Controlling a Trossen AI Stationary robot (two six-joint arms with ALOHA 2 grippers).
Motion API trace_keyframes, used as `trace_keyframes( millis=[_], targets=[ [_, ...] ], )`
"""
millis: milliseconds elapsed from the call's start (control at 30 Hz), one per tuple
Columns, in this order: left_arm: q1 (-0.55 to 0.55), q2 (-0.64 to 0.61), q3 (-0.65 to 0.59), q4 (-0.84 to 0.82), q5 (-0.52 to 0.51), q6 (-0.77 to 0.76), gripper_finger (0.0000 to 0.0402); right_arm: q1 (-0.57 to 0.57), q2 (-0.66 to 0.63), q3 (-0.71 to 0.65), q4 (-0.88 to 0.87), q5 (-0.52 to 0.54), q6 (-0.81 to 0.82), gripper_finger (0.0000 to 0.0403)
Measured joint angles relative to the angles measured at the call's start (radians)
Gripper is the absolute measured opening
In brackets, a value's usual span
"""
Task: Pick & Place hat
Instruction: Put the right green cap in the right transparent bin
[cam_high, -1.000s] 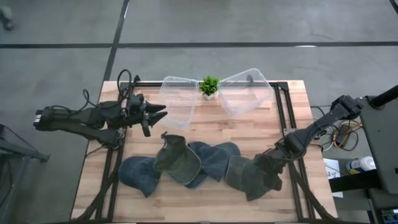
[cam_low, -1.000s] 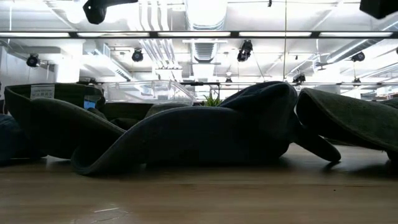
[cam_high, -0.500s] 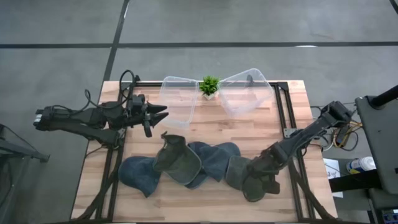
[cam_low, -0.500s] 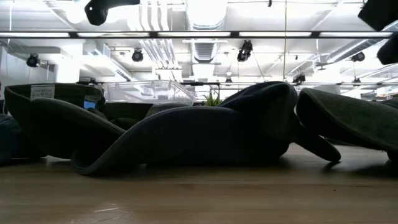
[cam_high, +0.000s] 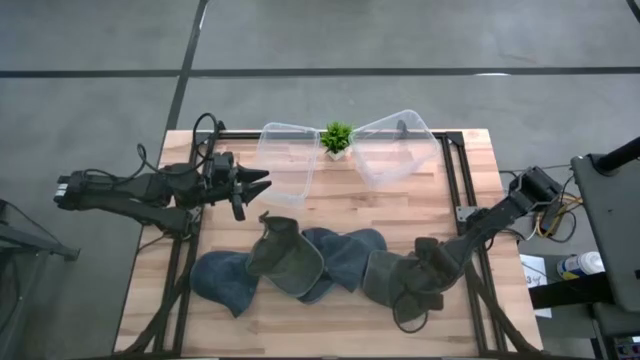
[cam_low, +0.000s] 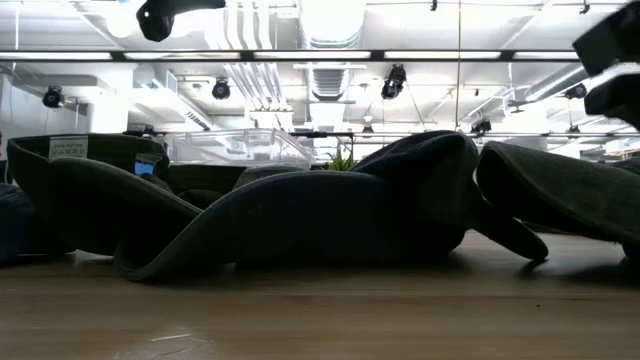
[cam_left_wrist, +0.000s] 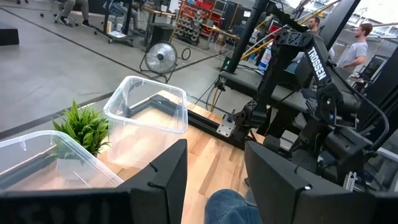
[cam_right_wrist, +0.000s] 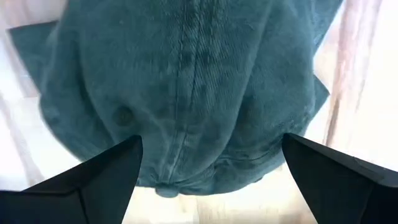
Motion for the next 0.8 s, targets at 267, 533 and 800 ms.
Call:
trace_keyframes(
  millis=[267,533,800],
  targets=[
    [0.0,0.0,0.0,0.0,0.0,0.0,0.0153,0.0,0.039,-0.043,0.073,-0.029,0.007,0.038],
    [0.0,0.0,0.0,0.003,0.0,0.0,0.0153,0.0,0.049,-0.044,0.076,-0.025,0.011,0.0285],
    [0.0,0.0,0.0,0.003,-0.001,0.0,0.0153,-0.001,0.049,-0.045,0.077,-0.097,0.02,0.0056]
  ],
)
